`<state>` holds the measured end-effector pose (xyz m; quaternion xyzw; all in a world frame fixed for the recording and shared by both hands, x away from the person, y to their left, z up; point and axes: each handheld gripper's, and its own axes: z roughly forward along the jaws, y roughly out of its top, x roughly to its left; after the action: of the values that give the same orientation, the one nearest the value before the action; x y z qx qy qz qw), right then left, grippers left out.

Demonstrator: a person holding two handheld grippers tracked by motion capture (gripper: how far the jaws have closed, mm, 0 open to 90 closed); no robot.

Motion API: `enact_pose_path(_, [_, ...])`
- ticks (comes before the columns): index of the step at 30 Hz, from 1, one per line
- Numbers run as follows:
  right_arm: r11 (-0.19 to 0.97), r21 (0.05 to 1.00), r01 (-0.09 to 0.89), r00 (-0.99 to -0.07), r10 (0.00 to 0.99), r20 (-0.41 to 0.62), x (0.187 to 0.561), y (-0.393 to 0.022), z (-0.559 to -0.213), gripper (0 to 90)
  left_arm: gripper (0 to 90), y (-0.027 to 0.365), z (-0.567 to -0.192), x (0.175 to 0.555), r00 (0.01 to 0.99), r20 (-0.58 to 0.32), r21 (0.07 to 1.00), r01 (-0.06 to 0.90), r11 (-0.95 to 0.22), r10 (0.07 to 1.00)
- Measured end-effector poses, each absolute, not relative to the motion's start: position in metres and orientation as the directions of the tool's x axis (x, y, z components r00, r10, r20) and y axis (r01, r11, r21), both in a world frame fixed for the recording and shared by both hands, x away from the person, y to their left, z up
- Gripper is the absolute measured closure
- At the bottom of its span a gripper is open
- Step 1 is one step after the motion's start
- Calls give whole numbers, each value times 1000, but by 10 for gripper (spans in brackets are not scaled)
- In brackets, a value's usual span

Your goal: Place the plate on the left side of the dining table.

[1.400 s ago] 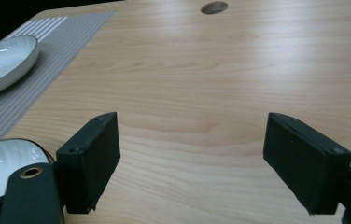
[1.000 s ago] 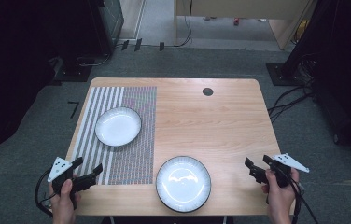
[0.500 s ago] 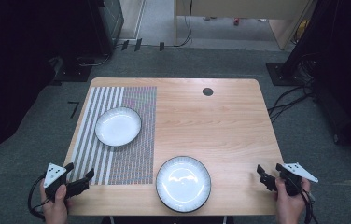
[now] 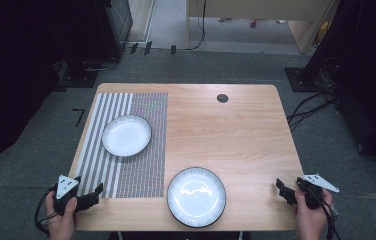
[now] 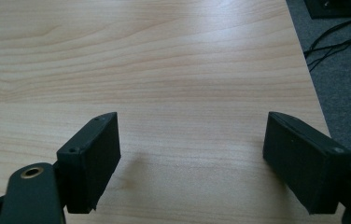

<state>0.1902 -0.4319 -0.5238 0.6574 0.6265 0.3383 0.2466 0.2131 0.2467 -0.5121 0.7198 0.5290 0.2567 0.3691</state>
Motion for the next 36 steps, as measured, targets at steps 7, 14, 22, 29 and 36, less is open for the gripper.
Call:
enact_pose_path(7, [-37, 741, 671, -19, 998, 67, 192, -425, -524, 172, 129, 247, -515, 216, 304, -31, 784, 598, -166, 952])
enact_pose_path(14, [3, 735, 678, -35, 999, 29, 193, -421, -525, 159, 130, 247, -516, 218, 311, -44, 758, 630, -172, 949])
enact_pose_path(22, [-4, 732, 682, -25, 999, 29, 194, -421, -525, 133, 130, 244, -517, 219, 320, -18, 738, 643, -203, 947])
enact_pose_path(29, [-4, 731, 682, -24, 999, 28, 194, -421, -525, 131, 129, 242, -517, 219, 321, 2, 734, 643, -220, 947])
enact_pose_path(36, [-4, 731, 682, -24, 999, 28, 194, -421, -525, 131, 129, 242, -517, 220, 321, 2, 733, 643, -220, 947])
